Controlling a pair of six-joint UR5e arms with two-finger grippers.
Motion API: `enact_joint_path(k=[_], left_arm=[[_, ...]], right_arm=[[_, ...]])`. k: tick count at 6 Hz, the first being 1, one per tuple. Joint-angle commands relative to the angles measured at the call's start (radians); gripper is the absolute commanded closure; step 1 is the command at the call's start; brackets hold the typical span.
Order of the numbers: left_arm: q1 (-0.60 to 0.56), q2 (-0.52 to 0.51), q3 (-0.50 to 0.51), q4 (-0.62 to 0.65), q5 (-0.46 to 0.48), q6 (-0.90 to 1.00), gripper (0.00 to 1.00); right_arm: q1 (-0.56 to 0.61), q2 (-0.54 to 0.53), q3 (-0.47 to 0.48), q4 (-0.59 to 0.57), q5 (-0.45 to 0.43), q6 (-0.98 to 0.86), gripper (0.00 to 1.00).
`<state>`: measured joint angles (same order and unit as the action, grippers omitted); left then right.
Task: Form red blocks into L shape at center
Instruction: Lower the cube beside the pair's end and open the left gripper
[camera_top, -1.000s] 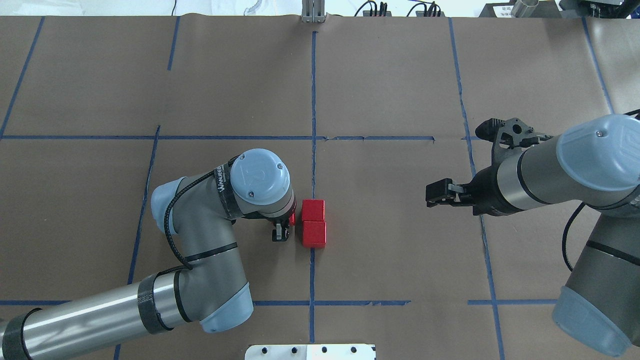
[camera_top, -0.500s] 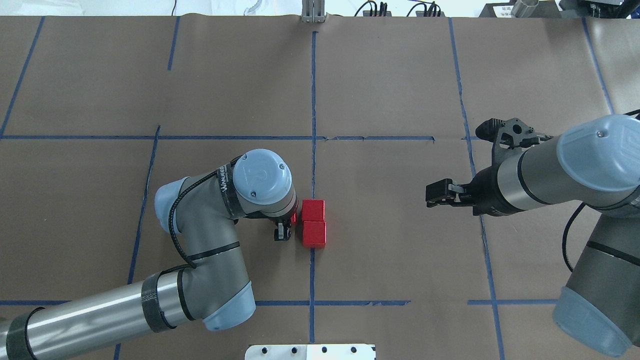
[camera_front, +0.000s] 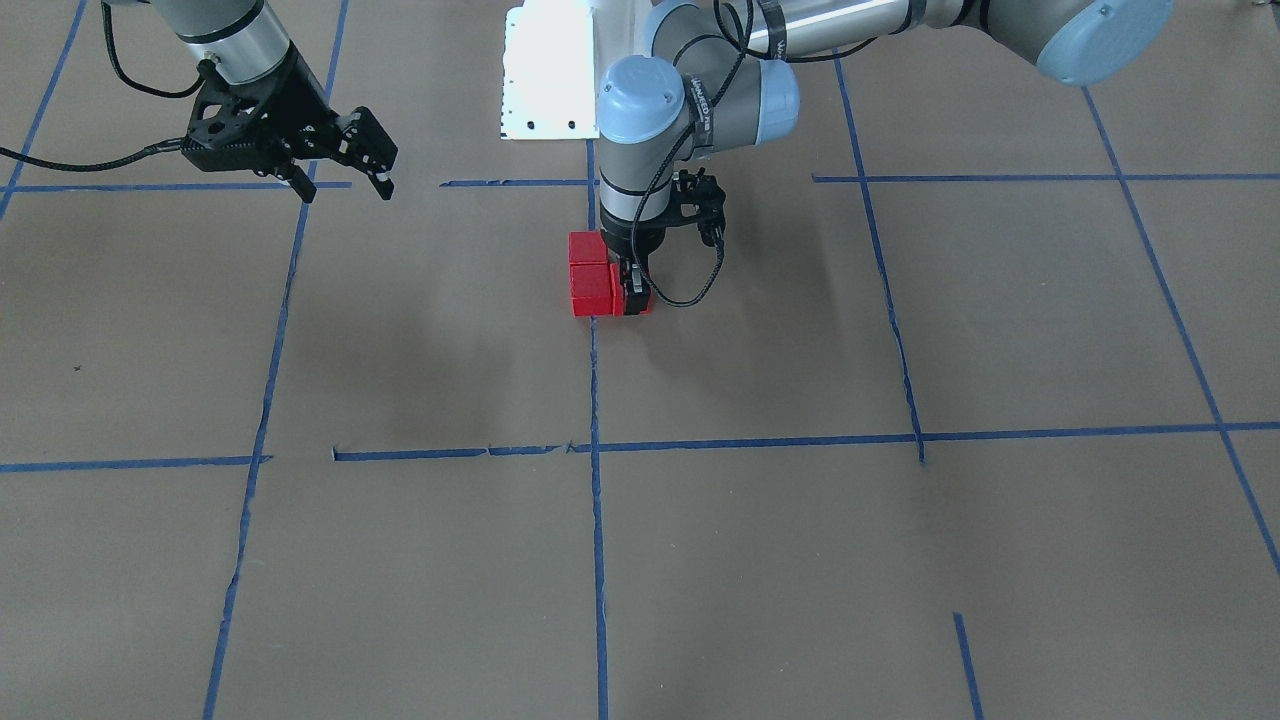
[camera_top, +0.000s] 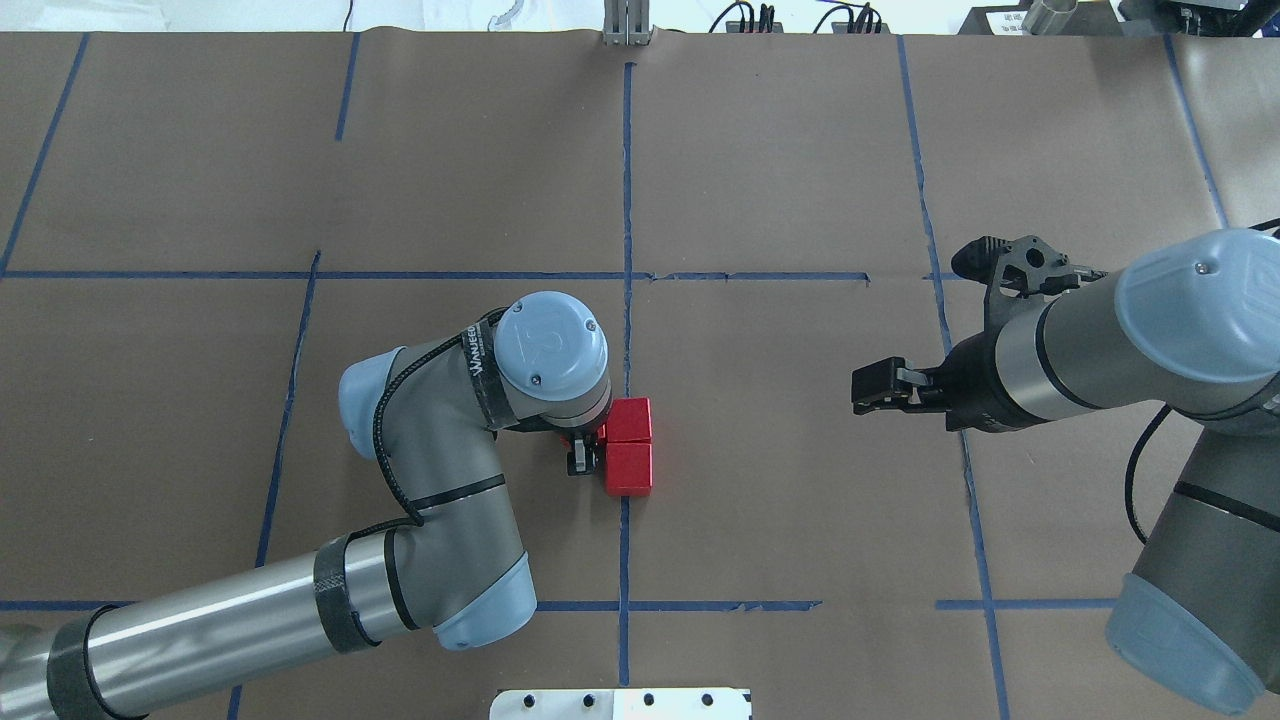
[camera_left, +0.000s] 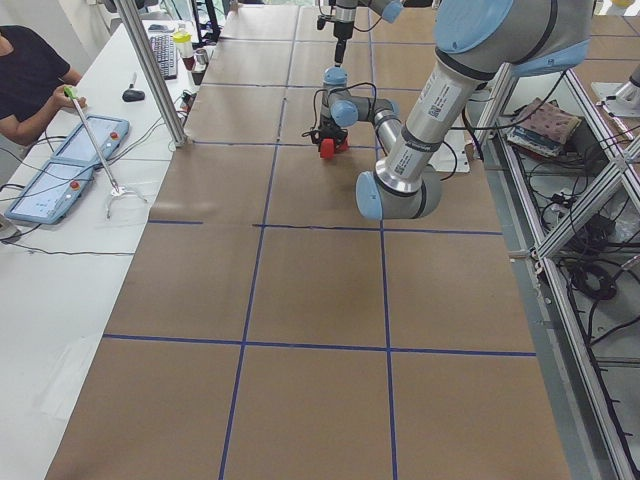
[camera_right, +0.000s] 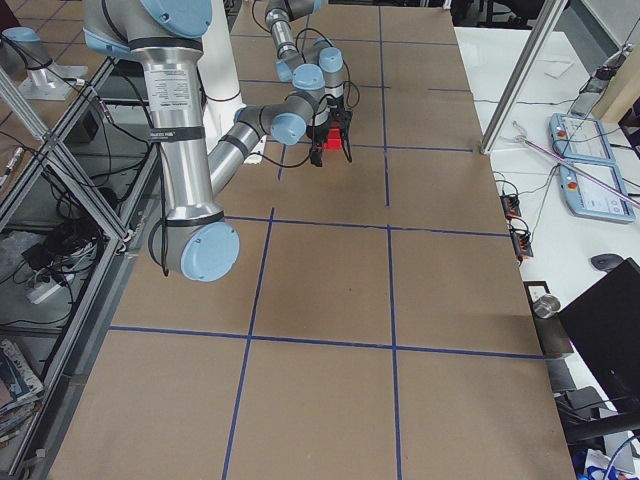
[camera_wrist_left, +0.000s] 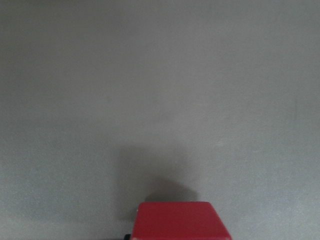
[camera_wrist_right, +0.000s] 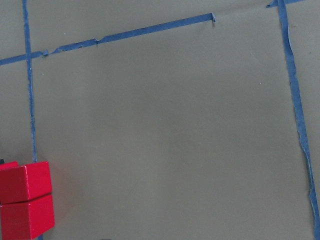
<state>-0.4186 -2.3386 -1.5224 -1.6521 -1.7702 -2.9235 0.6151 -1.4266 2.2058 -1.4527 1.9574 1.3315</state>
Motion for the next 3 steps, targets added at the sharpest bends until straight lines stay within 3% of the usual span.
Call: enact_joint_path(k=[1, 2, 3], left_arm=[[0.0, -0.001, 0.002, 0.0, 0.0, 0.0, 0.99], [0.0, -0.001, 0.002, 0.0, 0.0, 0.004, 0.96], [0.0, 0.001, 0.002, -0.002, -0.002, 0.009, 0.78]], right_arm=[[0.0, 0.0, 0.0, 0.0, 0.0, 0.0, 0.0], [0.0, 0.0, 0.0, 0.0, 0.0, 0.0, 0.0], [0.0, 0.0, 0.0, 0.0, 0.0, 0.0, 0.0]])
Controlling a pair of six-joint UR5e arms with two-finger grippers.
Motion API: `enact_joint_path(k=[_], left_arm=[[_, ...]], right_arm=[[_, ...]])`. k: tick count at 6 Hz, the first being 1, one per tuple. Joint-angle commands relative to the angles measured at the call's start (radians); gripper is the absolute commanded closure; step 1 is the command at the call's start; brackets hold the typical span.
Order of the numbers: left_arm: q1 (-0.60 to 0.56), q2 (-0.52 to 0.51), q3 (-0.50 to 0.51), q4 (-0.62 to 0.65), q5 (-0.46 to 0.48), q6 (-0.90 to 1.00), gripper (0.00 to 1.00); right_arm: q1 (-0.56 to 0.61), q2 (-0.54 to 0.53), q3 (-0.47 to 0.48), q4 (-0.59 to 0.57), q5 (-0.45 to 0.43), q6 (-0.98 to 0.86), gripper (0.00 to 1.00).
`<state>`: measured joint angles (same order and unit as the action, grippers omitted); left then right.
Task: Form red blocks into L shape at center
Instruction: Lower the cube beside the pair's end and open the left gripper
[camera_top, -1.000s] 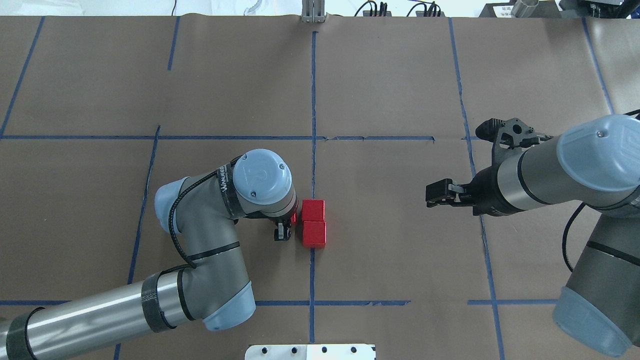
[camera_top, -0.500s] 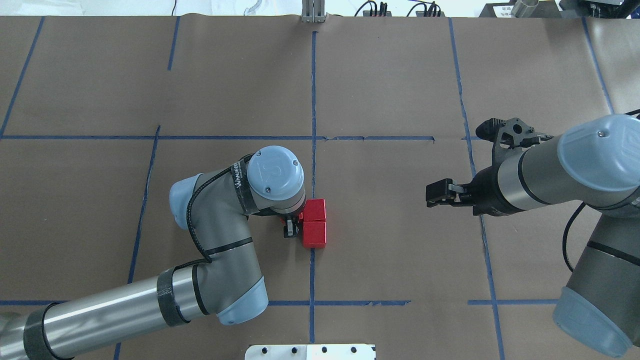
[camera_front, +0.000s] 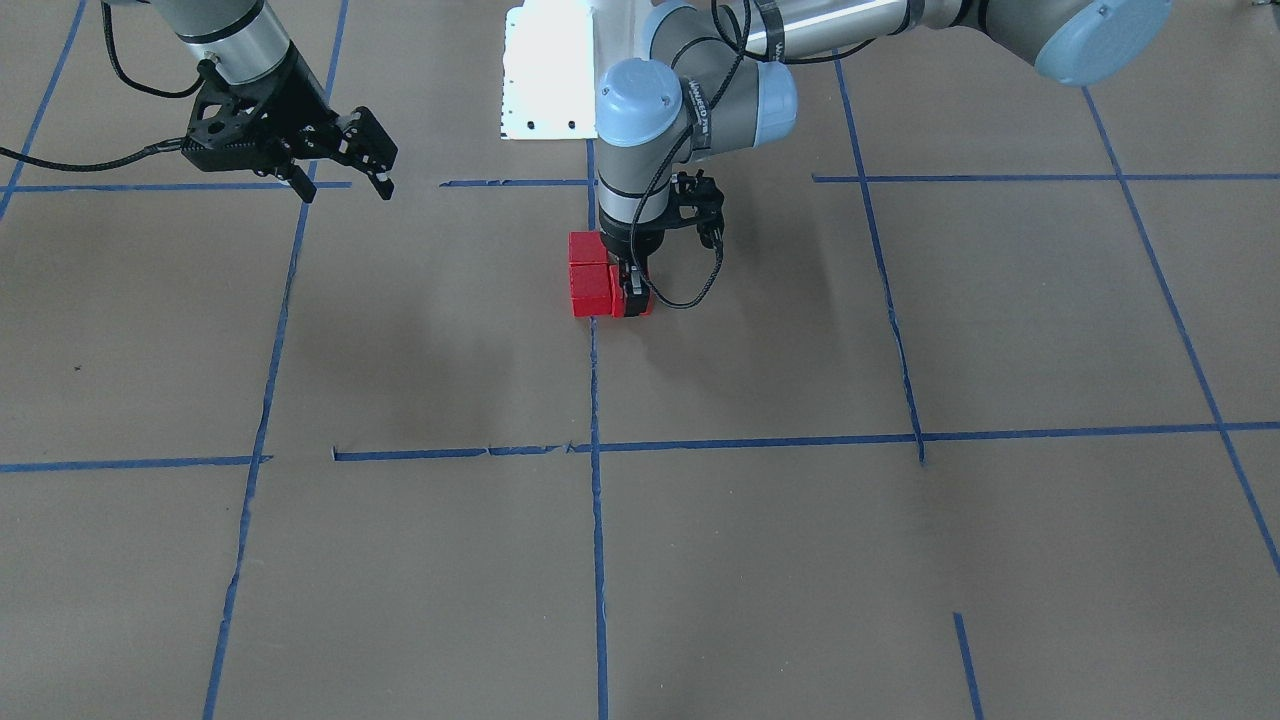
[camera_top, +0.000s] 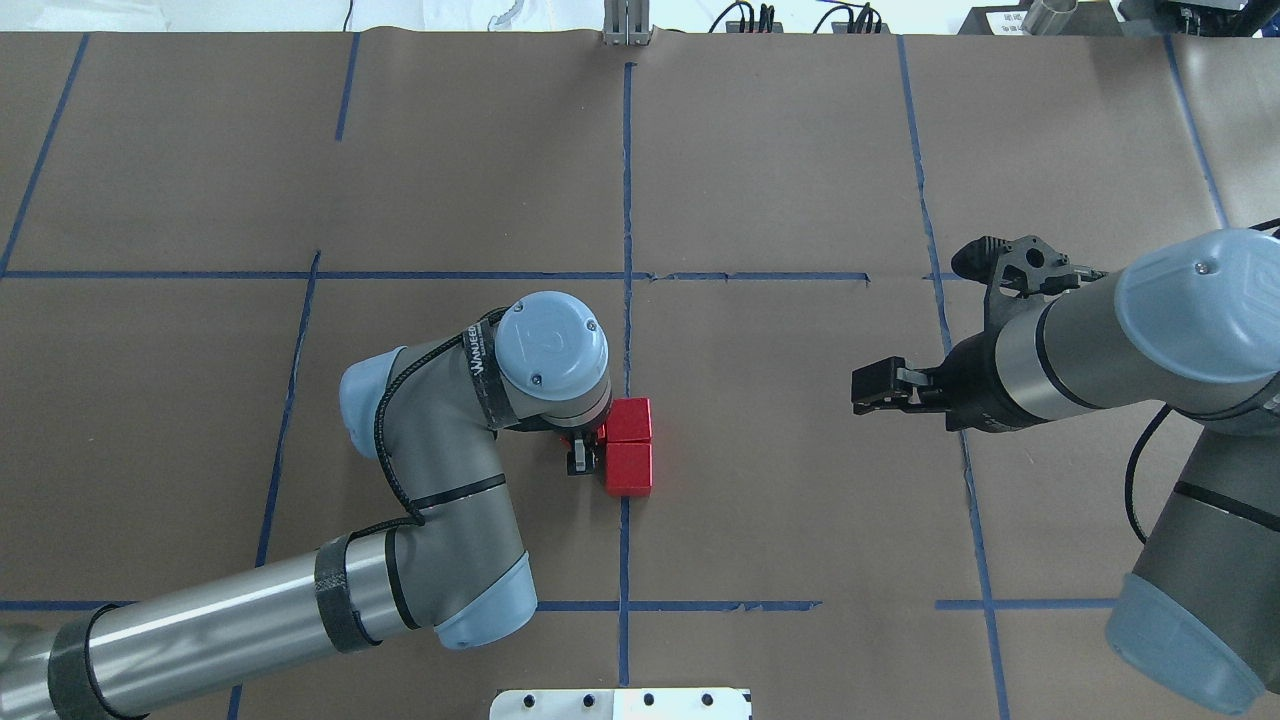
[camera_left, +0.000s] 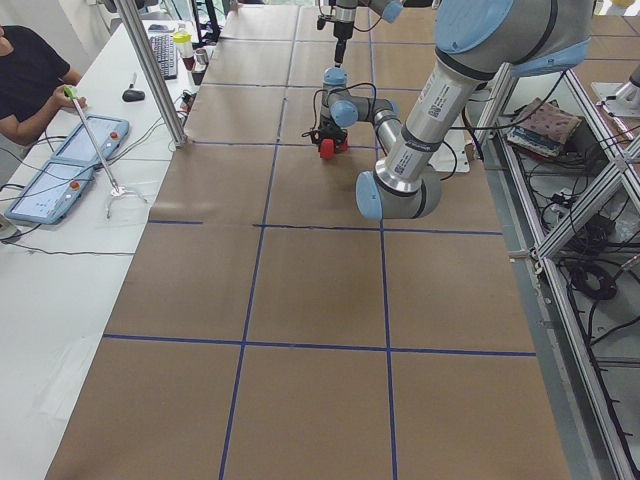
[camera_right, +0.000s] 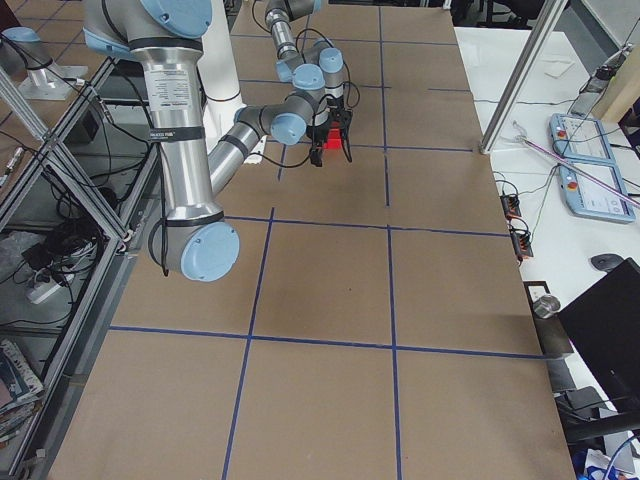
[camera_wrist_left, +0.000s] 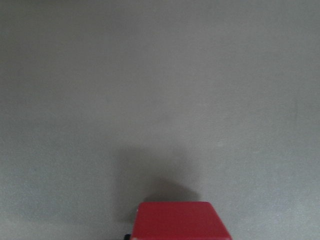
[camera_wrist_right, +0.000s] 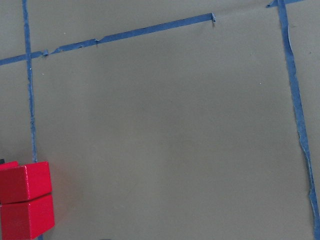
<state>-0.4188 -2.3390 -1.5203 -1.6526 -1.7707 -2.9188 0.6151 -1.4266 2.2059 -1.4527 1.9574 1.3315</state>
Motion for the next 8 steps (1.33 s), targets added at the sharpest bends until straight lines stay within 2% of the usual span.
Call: enact_joint_path(k=[1, 2, 5, 7, 8], left_arm=[[0.0, 0.001, 0.002, -0.001, -0.009, 0.007, 0.01], [0.002, 0.003, 0.0, -0.004, -0.048, 0.019, 0.0], [-0.002, -0.005, -0.012, 0.0, -0.068, 0.05, 0.0], [-0.079, 0.004, -0.085, 0.02, -0.195, 0.172, 0.0], [-0.107, 0.006, -0.106, 0.034, -0.223, 0.181, 0.0]], right_arm=[[0.0, 0.0, 0.0, 0.0, 0.0, 0.0, 0.0], [0.0, 0.0, 0.0, 0.0, 0.002, 0.0, 0.0], [0.0, 0.0, 0.005, 0.0, 0.023, 0.0, 0.0], [0.003, -0.011, 0.005, 0.0, 0.023, 0.0, 0.0], [0.012, -0.012, 0.003, 0.0, 0.023, 0.0, 0.0]])
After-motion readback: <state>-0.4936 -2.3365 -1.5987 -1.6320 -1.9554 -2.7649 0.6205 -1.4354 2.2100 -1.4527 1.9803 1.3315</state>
